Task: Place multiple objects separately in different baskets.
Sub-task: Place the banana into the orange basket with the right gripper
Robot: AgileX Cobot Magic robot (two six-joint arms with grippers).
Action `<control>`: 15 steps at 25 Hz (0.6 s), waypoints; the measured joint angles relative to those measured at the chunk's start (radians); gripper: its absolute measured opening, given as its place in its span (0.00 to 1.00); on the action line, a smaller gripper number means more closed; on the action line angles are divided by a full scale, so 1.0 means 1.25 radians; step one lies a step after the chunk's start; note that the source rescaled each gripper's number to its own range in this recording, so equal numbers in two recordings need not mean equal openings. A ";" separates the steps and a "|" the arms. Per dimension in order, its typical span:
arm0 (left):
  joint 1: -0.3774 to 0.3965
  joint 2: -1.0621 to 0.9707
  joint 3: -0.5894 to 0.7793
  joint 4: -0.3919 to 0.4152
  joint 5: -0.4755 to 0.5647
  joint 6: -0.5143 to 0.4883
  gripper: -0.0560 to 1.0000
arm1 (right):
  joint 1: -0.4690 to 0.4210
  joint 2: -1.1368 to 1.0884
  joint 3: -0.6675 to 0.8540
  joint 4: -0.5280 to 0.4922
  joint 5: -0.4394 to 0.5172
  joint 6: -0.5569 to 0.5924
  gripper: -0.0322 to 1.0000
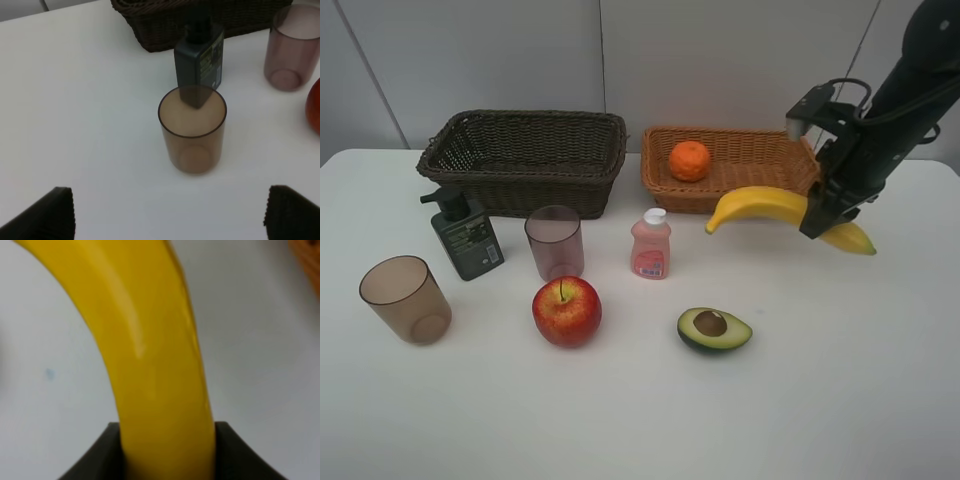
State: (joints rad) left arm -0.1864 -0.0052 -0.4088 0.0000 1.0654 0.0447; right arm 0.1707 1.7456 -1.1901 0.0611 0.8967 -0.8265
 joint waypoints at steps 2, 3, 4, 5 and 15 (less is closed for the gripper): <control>0.000 0.000 0.000 0.000 0.000 0.000 1.00 | 0.000 0.000 -0.035 0.000 0.020 0.000 0.07; 0.000 0.000 0.000 0.000 0.000 0.000 1.00 | 0.000 0.000 -0.055 -0.001 0.026 0.000 0.07; 0.000 0.000 0.000 0.000 0.000 0.000 1.00 | 0.000 0.000 -0.070 -0.001 0.028 0.000 0.07; 0.000 0.000 0.000 0.000 0.000 0.000 1.00 | 0.000 0.000 -0.087 -0.001 0.028 0.000 0.07; 0.000 0.000 0.000 0.000 0.000 0.000 1.00 | 0.000 0.108 -0.280 0.000 0.031 0.000 0.07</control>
State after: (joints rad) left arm -0.1864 -0.0052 -0.4088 0.0000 1.0654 0.0447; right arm 0.1707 1.8804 -1.5404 0.0614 0.9357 -0.8265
